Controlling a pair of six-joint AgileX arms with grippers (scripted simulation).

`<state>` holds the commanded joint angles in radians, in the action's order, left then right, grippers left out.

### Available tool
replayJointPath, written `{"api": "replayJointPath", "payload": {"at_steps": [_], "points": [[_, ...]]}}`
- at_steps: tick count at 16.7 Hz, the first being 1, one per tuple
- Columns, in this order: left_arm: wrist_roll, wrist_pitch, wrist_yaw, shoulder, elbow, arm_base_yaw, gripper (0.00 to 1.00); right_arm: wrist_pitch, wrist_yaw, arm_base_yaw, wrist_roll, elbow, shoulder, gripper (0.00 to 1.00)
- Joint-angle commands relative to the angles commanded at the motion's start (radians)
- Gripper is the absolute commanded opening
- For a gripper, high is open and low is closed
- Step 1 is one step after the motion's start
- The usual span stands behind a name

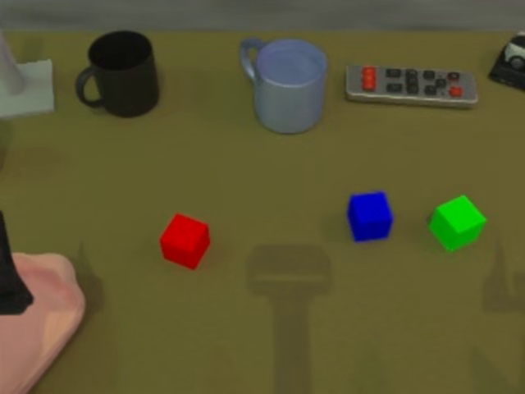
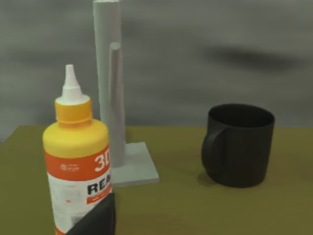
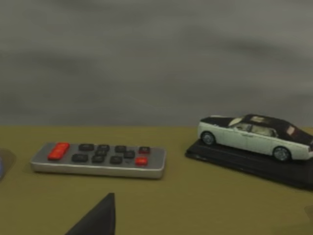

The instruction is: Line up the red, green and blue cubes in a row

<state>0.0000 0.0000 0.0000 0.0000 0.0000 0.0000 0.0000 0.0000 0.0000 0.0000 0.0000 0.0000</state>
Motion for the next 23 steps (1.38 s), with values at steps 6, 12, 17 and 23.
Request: {"api": "replayJointPath", "payload": {"at_steps": [6, 12, 17, 23], "points": [[-0.004, -0.072, 0.003, 0.104, 0.104, -0.035, 1.0, 0.0, 0.0, 0.0, 0.0, 0.0, 0.0, 1.0], [-0.017, -0.346, 0.002, 0.576, 0.496, -0.15, 1.0, 0.0, 0.0, 0.0, 0.0, 0.0, 0.0, 1.0], [-0.031, -0.643, 0.002, 1.146, 0.886, -0.269, 1.0, 0.0, 0.0, 0.0, 0.0, 0.0, 0.0, 1.0], [-0.046, -0.953, 0.005, 1.712, 1.297, -0.396, 1.0, 0.0, 0.0, 0.0, 0.0, 0.0, 0.0, 1.0]]}}
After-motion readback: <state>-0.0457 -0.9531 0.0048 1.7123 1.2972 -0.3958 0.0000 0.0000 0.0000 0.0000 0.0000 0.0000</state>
